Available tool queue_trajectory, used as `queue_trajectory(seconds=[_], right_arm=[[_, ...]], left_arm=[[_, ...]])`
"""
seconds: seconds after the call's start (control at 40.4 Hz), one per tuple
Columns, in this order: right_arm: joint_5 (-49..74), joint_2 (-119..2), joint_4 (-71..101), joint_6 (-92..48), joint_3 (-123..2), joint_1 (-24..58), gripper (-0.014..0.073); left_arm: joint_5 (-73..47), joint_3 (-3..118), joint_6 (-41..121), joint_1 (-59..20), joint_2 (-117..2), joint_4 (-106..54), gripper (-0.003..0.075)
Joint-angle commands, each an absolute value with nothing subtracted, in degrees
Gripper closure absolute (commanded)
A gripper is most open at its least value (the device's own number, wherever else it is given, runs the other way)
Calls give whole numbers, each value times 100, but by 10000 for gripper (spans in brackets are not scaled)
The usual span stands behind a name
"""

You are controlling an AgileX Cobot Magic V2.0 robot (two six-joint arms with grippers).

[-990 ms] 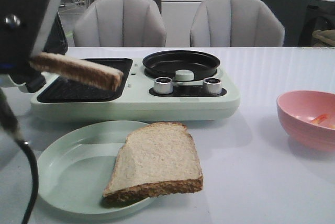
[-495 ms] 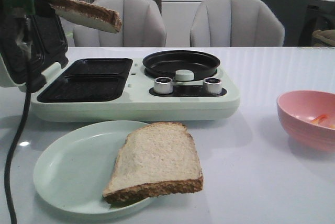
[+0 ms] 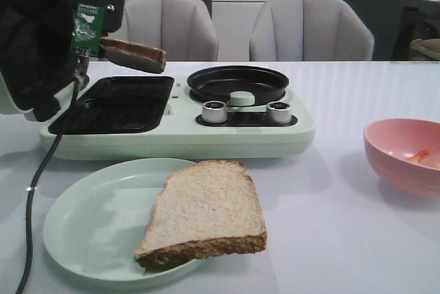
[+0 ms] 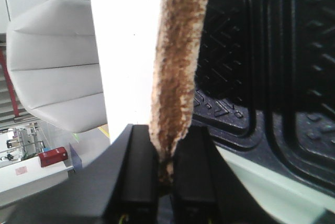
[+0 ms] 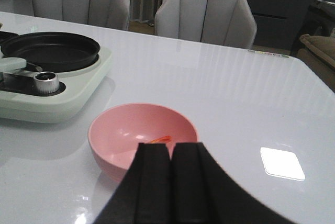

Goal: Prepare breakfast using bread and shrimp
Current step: 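Lift the bread with the left gripper and lay it in the sandwich plate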

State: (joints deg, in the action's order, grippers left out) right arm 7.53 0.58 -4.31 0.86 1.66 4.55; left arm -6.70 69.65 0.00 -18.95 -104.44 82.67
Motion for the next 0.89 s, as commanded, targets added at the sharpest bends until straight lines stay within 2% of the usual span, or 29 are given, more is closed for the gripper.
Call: queue_trajectory(seconds=[0.0, 0.248, 0.297, 0.421, 0.569, 0.644, 0.718, 0.866], right_arm=[[226, 168, -447, 37, 147, 447, 625], [226, 168, -447, 37, 147, 447, 625], [226, 168, -447, 37, 147, 447, 625], [226, 168, -447, 37, 147, 447, 625], [226, 168, -447, 37, 147, 447, 625], [226, 168, -447, 37, 147, 447, 625], [226, 168, -447, 37, 147, 447, 625], [226, 168, -447, 37, 147, 447, 625]], left_arm=[[-630, 7388, -61, -1795, -10481, 8355, 618], [-663, 7562, -61, -1730, -10877, 8286, 611], [-617, 7562, -70, -1692, -10891, 8243, 591], [-480, 7551, -108, -1692, -10891, 8072, 464], [-456, 7538, -108, -1692, -10891, 7837, 204], [-442, 7505, -108, -1721, -10831, 7592, 113], [-426, 7422, -108, -1762, -10706, 7393, 78], [-426, 7184, -108, -1828, -10400, 7072, 83]])
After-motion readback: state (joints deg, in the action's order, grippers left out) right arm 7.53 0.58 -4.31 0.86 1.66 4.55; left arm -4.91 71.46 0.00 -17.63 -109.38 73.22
